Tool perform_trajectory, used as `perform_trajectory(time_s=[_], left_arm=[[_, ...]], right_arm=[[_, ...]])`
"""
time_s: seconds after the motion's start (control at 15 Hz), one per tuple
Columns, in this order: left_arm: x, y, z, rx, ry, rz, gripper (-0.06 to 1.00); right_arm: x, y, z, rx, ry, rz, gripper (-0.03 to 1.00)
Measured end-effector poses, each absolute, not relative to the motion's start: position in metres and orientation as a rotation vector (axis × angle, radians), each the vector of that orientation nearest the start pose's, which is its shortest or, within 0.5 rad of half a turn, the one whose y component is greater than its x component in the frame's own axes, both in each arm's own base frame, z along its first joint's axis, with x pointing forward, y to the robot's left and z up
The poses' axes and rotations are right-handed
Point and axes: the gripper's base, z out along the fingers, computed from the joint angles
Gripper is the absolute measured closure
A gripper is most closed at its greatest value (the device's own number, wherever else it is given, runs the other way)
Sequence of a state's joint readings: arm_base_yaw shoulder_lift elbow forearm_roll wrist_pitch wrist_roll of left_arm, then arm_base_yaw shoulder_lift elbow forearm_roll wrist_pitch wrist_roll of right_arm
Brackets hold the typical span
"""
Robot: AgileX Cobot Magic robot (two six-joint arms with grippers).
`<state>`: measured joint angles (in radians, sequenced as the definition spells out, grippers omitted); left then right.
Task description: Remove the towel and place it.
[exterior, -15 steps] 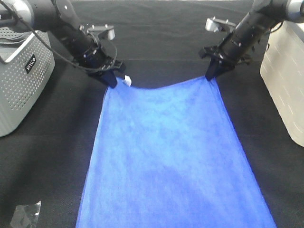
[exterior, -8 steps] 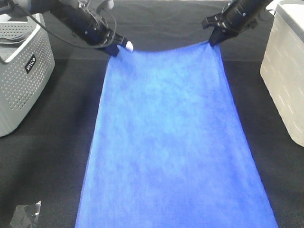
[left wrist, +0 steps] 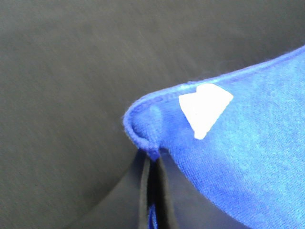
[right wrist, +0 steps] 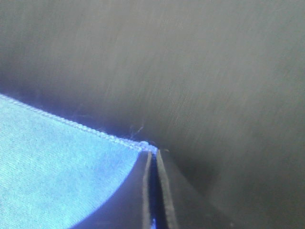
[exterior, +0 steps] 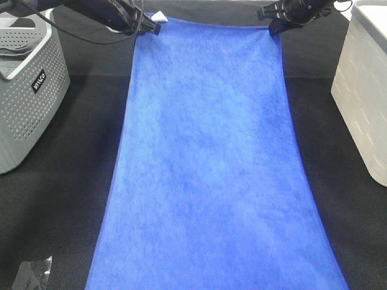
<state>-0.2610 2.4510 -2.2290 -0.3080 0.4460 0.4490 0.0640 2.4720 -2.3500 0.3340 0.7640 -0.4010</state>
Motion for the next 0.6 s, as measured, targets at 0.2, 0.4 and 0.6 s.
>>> perform_trajectory(time_s=[0.2, 0.4, 0.6], left_arm=[[0.550, -0.158, 0.216, 0.522, 2.033, -0.181, 0.94], [0.553, -0.158, 0.207, 0.530, 2.023, -0.165, 0.94], [0.558, -0.159, 0.181, 0.524, 2.043, -0.158, 0.94]], right_arm=[[0.562, 0.055, 0.224, -0.342, 2.238, 0.202, 0.97], [0.563, 0.055, 0.225, -0.336, 2.219, 0.195, 0.97], [0.567, 0.055, 0.212, -0.341, 2.222, 0.186, 0.97]])
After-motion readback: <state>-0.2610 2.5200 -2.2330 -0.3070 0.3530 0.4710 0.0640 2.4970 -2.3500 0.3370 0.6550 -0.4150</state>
